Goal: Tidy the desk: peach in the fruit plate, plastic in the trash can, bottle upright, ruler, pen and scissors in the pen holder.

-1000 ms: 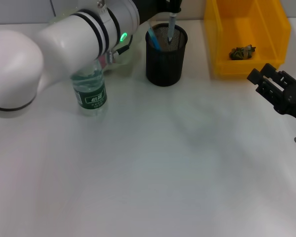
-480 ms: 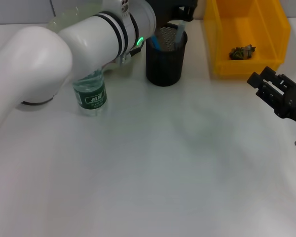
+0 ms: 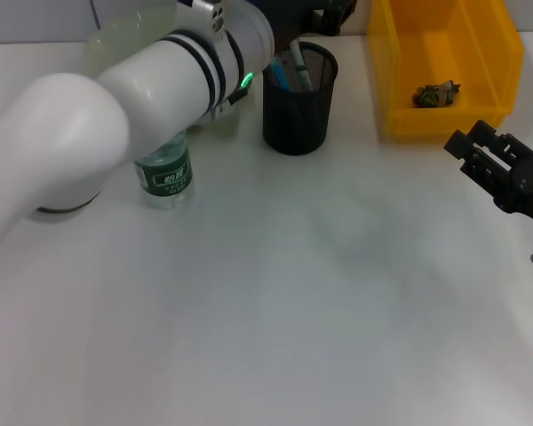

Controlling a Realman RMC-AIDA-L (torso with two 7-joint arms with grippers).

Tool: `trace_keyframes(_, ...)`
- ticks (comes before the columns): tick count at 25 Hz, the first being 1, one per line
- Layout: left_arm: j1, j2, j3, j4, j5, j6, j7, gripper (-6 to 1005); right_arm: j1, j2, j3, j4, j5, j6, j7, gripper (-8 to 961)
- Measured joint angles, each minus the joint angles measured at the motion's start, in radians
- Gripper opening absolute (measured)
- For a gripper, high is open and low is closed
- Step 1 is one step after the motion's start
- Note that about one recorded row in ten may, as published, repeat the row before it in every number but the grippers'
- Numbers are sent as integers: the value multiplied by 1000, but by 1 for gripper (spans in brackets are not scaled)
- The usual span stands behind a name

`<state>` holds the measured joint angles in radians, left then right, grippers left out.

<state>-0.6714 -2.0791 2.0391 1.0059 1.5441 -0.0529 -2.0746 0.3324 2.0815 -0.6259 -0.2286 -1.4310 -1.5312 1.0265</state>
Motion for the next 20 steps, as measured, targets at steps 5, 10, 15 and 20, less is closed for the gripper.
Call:
trace_keyframes(5, 196, 10, -114, 249, 18, 297, 120, 499, -18, -11, 1, -50, -16, -98, 74, 581)
trace_keyframes(10, 330, 7, -265, 356, -124, 588, 252, 474, -39, -14, 3, -116, -37, -135, 123, 581)
trace_keyframes(15, 373, 8, -503, 163, -501, 1077, 512, 457, -48, -9, 0, -130, -69, -168, 119, 581)
trace_keyframes(20, 293, 21, -729, -312, -660, 1539, 788, 434, -42, -10, 0, -139, -126, -197, 114, 582)
